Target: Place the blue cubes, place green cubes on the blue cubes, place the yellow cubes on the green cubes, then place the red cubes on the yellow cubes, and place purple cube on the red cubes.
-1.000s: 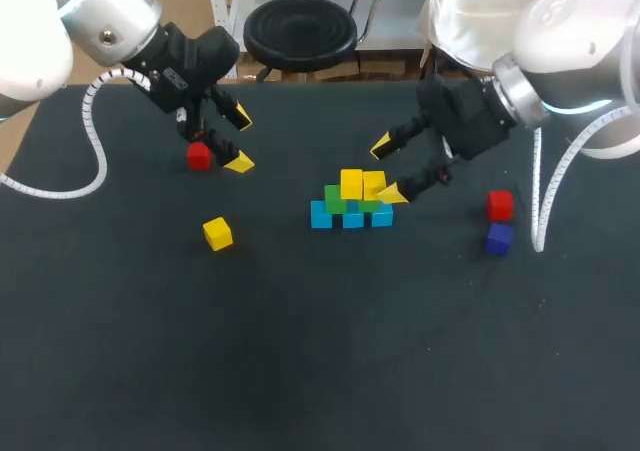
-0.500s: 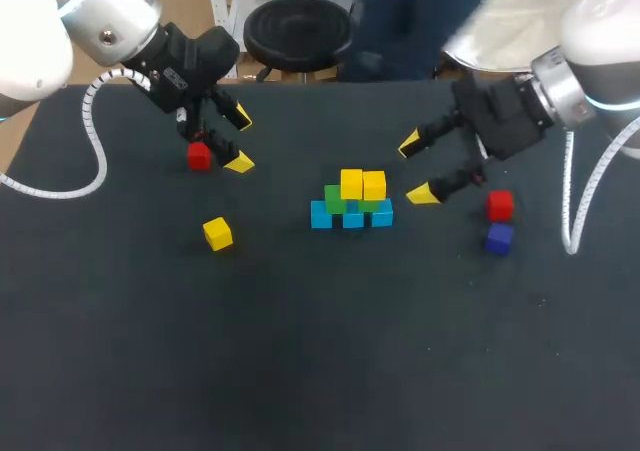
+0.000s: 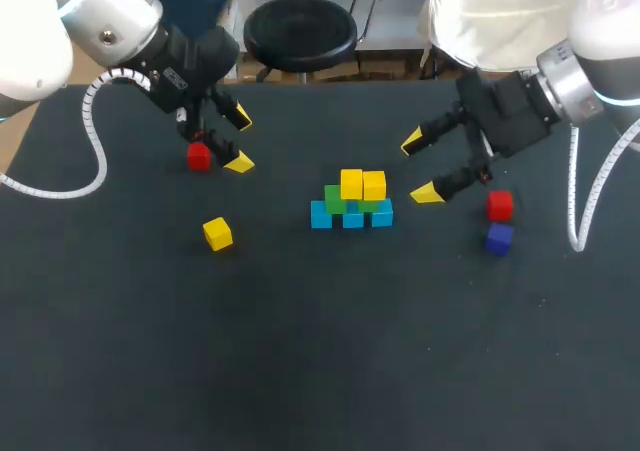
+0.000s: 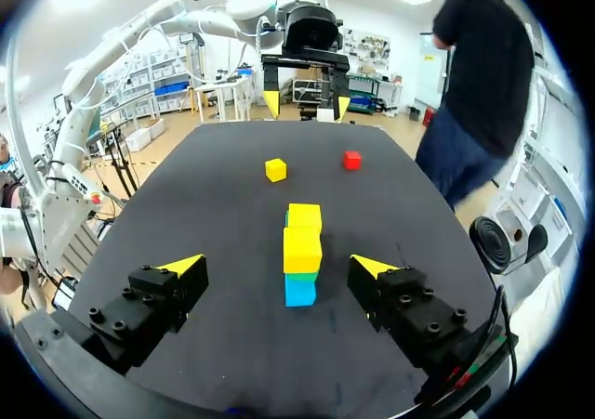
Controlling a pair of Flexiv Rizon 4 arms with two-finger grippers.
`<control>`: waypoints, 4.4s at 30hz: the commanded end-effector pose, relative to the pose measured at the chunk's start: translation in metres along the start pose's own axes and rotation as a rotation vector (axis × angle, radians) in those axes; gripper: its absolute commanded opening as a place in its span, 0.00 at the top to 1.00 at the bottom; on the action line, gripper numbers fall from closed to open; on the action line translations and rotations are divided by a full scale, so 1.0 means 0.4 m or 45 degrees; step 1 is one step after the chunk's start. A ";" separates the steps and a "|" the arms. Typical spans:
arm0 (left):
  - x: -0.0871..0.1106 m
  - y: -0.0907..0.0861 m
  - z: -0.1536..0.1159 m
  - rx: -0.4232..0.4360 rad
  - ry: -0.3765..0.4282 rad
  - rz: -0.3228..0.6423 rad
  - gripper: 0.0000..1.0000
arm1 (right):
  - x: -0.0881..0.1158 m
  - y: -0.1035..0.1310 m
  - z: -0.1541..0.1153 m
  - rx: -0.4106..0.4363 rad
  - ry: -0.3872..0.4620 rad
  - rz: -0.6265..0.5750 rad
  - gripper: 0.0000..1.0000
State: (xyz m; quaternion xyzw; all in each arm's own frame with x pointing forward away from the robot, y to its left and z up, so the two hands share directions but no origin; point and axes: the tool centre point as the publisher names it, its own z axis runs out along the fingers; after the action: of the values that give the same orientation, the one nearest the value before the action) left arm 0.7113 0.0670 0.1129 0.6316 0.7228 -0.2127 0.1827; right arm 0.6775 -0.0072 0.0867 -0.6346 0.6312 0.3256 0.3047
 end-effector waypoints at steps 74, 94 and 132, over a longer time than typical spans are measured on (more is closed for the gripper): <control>0.253 -0.146 0.137 -0.371 -0.091 -0.415 0.00 | 0.001 0.001 -0.001 0.001 -0.002 -0.001 0.00; 0.259 -0.142 0.159 -0.365 -0.084 -0.428 0.00 | 0.001 0.001 -0.001 0.001 -0.002 -0.001 0.00; 0.267 -0.131 0.176 -0.306 -0.060 -0.439 0.00 | 0.001 0.001 -0.001 0.001 -0.002 -0.001 0.00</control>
State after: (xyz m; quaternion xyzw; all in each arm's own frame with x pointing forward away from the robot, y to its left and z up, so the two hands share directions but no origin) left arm 0.6416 0.1123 0.0009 0.4668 0.8356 -0.1660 0.2372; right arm 0.6776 -0.0072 0.0866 -0.6345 0.6314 0.3255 0.3046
